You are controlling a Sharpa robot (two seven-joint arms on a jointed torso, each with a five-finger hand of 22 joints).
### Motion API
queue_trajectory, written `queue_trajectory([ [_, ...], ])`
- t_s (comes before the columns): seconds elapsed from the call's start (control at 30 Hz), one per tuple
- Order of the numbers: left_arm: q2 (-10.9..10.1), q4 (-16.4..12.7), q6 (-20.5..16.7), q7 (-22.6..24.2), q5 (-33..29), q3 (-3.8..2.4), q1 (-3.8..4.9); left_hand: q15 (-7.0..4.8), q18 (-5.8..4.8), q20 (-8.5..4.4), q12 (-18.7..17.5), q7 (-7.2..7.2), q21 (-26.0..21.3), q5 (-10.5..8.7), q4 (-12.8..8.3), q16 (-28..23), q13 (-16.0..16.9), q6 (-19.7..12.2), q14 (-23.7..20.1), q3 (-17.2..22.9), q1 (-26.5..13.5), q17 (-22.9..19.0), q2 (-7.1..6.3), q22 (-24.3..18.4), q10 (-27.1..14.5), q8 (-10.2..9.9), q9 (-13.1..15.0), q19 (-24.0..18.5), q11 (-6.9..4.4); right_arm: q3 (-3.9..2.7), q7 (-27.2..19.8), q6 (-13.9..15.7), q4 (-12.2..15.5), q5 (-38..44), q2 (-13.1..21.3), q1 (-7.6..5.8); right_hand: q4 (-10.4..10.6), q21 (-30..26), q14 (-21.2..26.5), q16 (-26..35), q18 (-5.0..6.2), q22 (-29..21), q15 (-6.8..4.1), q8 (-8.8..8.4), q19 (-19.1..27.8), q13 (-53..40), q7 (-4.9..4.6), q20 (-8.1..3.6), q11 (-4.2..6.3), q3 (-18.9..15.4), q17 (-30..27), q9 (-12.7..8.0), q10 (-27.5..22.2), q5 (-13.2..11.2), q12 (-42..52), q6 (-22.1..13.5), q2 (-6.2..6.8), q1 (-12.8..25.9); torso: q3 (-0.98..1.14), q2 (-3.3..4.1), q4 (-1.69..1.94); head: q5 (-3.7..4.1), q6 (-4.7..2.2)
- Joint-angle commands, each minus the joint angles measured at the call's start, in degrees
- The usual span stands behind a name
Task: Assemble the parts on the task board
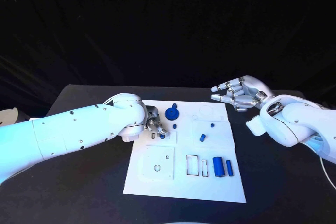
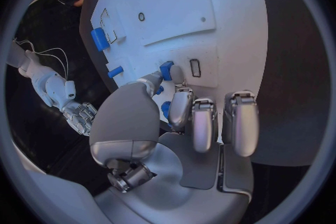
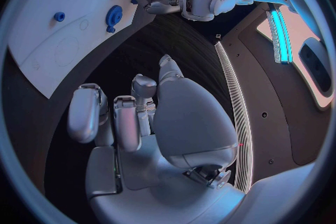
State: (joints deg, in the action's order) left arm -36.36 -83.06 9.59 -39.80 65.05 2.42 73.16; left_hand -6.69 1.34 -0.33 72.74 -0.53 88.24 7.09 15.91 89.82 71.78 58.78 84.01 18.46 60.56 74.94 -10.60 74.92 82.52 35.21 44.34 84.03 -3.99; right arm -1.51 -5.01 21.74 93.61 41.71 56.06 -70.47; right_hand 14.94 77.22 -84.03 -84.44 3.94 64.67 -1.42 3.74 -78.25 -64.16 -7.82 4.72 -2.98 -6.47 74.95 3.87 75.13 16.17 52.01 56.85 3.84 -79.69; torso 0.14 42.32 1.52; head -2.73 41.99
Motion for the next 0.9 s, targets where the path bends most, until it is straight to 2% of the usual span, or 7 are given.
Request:
queue_trajectory([
  [0.03,0.0,0.0,1.1,-3.1,-0.3,0.19,-0.34,-0.36,-0.82,-0.39,0.1,0.15,0.2,0.31,0.5,0.2,0.1,0.4,6.0,-2.3,-0.4,15.1,0.75,13.1,0.4,-0.1,0.2,5.3,-0.09,0.00,0.0,-1.0,0.1,0.1,0.0,0.03,0.0,-0.2,-3.7,0.3,1.21,-0.2,0.03,0.20,0.4,0.1,-0.09,-0.09,0.10,-0.5,5.5,0.1,-0.4,-0.5,-0.2,0.1,-0.25,0.4,-0.04,0.01,0.00,0.00,-0.09],
  [0.23,-0.9,-0.9,-0.5,-3.1,-0.3,-0.13,-0.34,-0.47,-0.84,-0.50,0.2,0.04,0.2,0.09,0.7,0.2,0.2,0.4,6.0,-9.7,-2.8,15.1,2.13,13.2,0.5,-0.2,0.9,5.3,-0.16,0.00,0.1,-1.2,0.0,0.1,0.0,0.03,-0.2,-0.4,-3.7,0.5,1.24,-0.4,0.03,0.19,0.5,0.4,-0.09,-0.09,0.11,-0.7,5.3,0.1,-0.5,-0.9,-0.4,0.1,-0.20,0.2,-0.05,0.00,-0.01,-0.03,-0.26],
  [0.33,-1.7,-1.7,-1.5,-3.0,-0.6,-0.62,-0.30,-0.49,-0.78,-0.54,0.0,0.08,0.1,-0.11,0.7,0.2,0.1,0.2,6.0,-12.4,-3.3,15.1,2.78,13.0,0.3,-0.2,1.1,5.2,-0.17,0.00,0.2,-1.3,-0.1,0.1,0.0,0.03,-0.5,-0.4,-3.6,0.6,1.25,-0.5,0.02,0.19,0.5,0.5,-0.08,-0.09,0.12,-0.8,5.2,0.1,-0.6,-1.2,-0.5,0.1,-0.16,-0.1,-0.02,-0.02,0.02,-0.01,-0.22],
  [0.57,-3.6,-4.1,-3.2,-3.0,-1.5,-2.08,0.40,-0.39,-0.70,-0.46,-0.7,0.25,-0.2,-0.62,0.8,0.2,-0.6,-0.5,6.0,-17.6,-3.3,15.1,3.79,12.7,-0.2,-0.3,1.7,5.1,-0.03,0.00,0.3,-1.3,-0.3,0.2,-0.1,0.03,-0.6,-0.5,-3.6,0.6,1.27,-0.6,0.02,0.19,0.5,0.6,-0.08,-0.09,0.11,-0.9,5.1,0.1,-0.6,-1.3,-0.6,0.1,-0.14,-0.2,0.01,-0.05,0.05,-0.26,-0.45],
  [0.67,-4.3,-4.8,-2.4,-2.9,-2.3,-3.07,0.84,-0.34,-0.60,-0.43,-1.1,0.33,-0.5,-0.60,0.8,0.2,-1.0,-0.7,6.0,-18.5,-2.9,15.1,4.15,12.3,-0.4,-0.3,1.8,5.0,0.05,0.00,0.3,-1.4,-0.6,0.2,-0.2,0.03,-0.6,-0.5,-3.6,0.6,1.28,-0.6,0.02,0.19,0.6,0.6,-0.08,-0.09,0.11,-0.9,5.1,0.1,-0.6,-1.3,-0.6,0.1,-0.15,-0.2,0.02,-0.03,0.03,-0.34,-0.54],
  [0.8,-5.0,-4.9,1.0,-2.9,-3.5,-4.03,1.99,0.34,0.05,0.02,-4.1,1.36,-2.7,-0.57,0.7,0.2,-3.9,-3.3,6.0,-20.1,0.9,15.1,4.71,9.9,-2.6,-2.1,1.2,4.0,0.97,0.04,0.2,-1.5,-0.9,0.2,-0.5,0.05,-0.6,-0.5,-3.6,0.7,1.29,-0.7,0.02,0.19,0.6,0.6,-0.08,-0.09,0.11,-0.9,5.1,0.1,-0.6,-1.3,-0.7,0.1,-0.15,-0.2,0.00,0.09,-0.05,-0.40,-0.75],
  [0.9,-4.9,-3.4,3.8,-2.8,-4.6,-4.32,3.68,1.14,0.26,0.73,-5.9,2.64,-3.5,-0.43,0.4,0.2,-5.7,-5.6,6.0,-20.3,4.1,15.1,5.12,9.0,-4.0,-4.8,-0.7,3.6,1.95,0.08,0.2,-1.6,-1.2,0.2,-0.7,0.10,-0.5,-0.5,-3.6,0.7,1.28,-0.6,0.02,0.20,0.6,0.6,-0.08,-0.09,0.11,-0.9,5.1,0.1,-0.6,-1.3,-0.6,0.1,-0.17,-0.2,-0.03,0.09,-0.08,-0.40,-0.81],
])
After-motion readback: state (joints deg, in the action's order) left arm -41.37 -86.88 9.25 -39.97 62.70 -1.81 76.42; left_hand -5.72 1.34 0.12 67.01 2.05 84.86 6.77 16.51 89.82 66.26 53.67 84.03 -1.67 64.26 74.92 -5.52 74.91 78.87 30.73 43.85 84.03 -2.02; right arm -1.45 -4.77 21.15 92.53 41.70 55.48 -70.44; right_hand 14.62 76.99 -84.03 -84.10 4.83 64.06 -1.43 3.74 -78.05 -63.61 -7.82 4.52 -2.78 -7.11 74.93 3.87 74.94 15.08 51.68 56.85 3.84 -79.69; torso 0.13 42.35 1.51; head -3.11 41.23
